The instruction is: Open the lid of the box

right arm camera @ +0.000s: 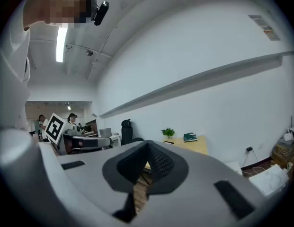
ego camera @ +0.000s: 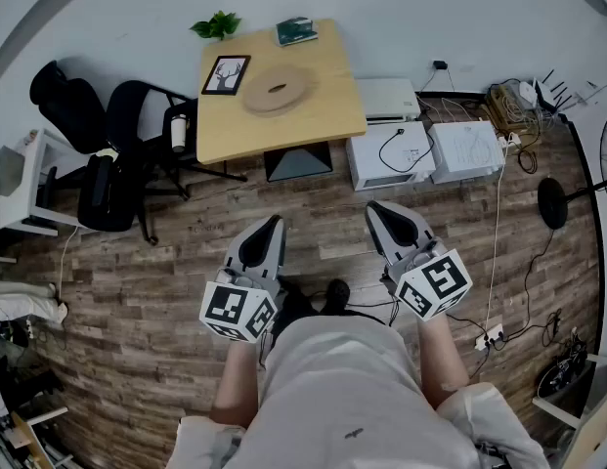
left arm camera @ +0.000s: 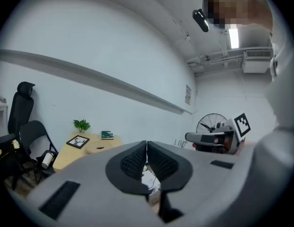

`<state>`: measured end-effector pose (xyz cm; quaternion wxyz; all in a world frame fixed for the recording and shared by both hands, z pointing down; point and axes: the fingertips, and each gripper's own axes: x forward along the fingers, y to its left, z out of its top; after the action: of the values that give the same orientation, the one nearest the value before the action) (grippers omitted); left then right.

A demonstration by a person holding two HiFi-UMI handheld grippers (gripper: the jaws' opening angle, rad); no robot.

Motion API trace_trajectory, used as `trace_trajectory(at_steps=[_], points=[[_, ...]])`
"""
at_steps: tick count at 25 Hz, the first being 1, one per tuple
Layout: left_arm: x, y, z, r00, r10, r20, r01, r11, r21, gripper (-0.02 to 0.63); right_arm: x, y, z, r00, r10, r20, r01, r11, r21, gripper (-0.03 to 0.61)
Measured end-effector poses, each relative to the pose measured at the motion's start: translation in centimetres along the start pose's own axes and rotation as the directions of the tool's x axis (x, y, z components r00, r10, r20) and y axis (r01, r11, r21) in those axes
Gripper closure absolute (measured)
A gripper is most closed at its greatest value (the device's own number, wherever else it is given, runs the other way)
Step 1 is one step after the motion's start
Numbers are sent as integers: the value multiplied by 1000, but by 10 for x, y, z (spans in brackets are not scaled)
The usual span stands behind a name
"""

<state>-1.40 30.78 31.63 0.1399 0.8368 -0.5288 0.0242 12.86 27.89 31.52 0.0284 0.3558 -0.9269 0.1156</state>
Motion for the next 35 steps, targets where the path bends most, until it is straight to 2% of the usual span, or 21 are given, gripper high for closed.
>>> trace_trajectory(at_steps=[12, 19, 27, 35], points=[[11, -18, -5, 1000, 4, -6, -4, 1000, -4, 604, -10, -11, -3, 1000, -11, -11, 11, 999, -43, 580], [16, -25, -5, 1000, 8, -19, -8, 1000, -1, 604, -13, -17, -5, 1000, 2, -17, -3, 1000, -25, 580], [20, -10, -7, 999, 25, -27, -25, 1000, -8, 604, -3, -24, -9, 999, -2, -32, 1, 1000, -17, 580], [52, 21, 4, 1000, 12, -14, -12, 1000, -14, 604, 34, -41, 3, 999, -14, -43, 12, 999, -43, 580]])
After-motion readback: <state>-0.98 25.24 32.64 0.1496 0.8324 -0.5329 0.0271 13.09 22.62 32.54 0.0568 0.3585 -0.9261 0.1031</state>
